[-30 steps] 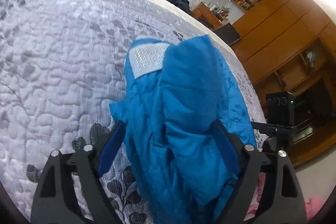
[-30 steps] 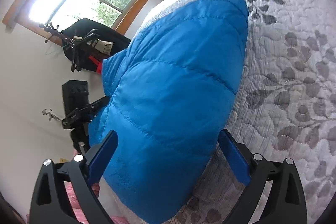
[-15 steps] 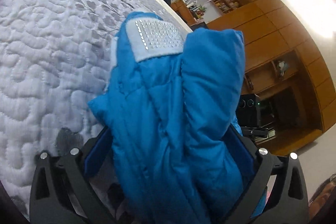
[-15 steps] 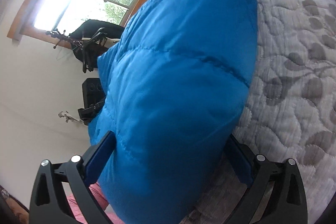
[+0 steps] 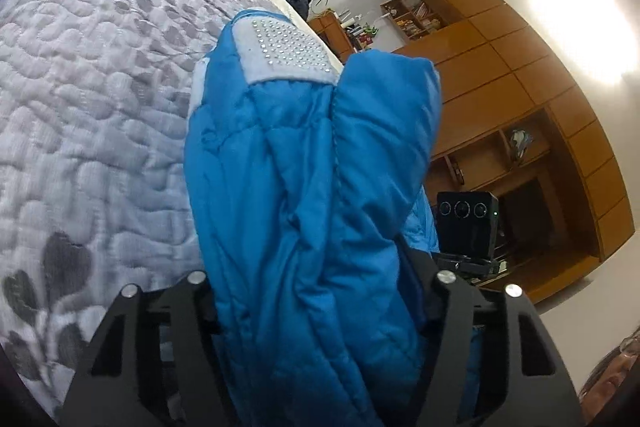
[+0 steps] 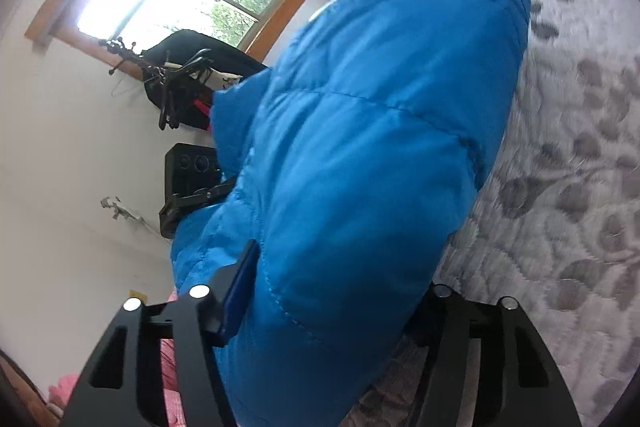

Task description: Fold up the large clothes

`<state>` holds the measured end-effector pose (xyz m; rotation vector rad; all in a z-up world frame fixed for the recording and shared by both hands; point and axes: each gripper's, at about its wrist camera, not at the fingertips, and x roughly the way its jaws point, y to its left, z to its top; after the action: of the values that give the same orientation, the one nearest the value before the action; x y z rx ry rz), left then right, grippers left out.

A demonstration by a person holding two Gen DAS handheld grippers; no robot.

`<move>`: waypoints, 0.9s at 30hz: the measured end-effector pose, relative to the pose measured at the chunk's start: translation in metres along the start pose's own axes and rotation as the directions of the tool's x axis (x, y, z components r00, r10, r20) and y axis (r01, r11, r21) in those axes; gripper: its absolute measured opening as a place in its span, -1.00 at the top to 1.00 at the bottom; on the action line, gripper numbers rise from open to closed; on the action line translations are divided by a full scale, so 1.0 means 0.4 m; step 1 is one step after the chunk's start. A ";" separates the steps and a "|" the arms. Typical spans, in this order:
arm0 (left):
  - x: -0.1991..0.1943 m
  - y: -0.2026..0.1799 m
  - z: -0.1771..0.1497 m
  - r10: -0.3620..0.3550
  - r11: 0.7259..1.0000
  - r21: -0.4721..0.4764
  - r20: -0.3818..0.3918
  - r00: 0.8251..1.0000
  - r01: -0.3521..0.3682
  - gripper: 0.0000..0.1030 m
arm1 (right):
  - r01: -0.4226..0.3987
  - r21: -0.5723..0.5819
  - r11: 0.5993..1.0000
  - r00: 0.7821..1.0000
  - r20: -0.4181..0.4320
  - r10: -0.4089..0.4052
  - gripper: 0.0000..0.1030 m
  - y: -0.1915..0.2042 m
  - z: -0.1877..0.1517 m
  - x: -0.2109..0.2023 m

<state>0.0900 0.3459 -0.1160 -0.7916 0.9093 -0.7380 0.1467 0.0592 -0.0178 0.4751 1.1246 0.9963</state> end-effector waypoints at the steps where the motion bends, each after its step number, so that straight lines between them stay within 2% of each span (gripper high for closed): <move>1: 0.011 -0.012 0.000 -0.003 1.000 0.003 -0.003 1.000 0.003 -0.17 | 0.005 -0.004 1.000 1.000 0.006 -0.005 -0.16 0.002 0.000 -0.013; 9: 0.179 -0.158 0.047 -0.055 0.995 0.086 -0.045 0.997 0.059 -0.16 | 0.098 -0.047 0.994 0.991 0.091 -0.094 -0.15 0.008 0.015 -0.215; 15: 0.342 -0.221 0.089 -0.052 0.991 0.121 -0.079 0.996 0.061 -0.15 | 0.154 -0.007 0.988 0.983 0.105 -0.152 -0.15 -0.060 0.061 -0.339; 20: 0.444 -0.191 0.101 0.012 0.991 0.130 -0.105 0.994 0.002 -0.15 | 0.182 0.079 0.980 0.979 0.081 -0.188 -0.15 -0.178 0.079 -0.347; 22: 0.474 -0.177 0.105 0.003 0.992 0.125 -0.109 0.994 0.011 -0.15 | 0.146 0.140 0.979 0.985 0.075 -0.158 -0.20 -0.242 0.071 -0.330; 24: 0.479 -0.174 0.103 0.008 0.987 0.163 -0.107 0.994 0.010 -0.18 | 0.111 0.151 0.982 0.988 0.090 -0.125 -0.24 -0.267 0.060 -0.323; 27: 0.485 -0.168 0.098 0.011 0.985 0.173 -0.100 0.995 0.007 -0.26 | 0.115 0.155 0.981 0.986 0.104 -0.132 -0.35 -0.284 0.043 -0.314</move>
<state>0.1922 0.1637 -0.1201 -0.6036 0.9223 -0.8491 0.1986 -0.1023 -0.0313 0.5675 1.1163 0.7709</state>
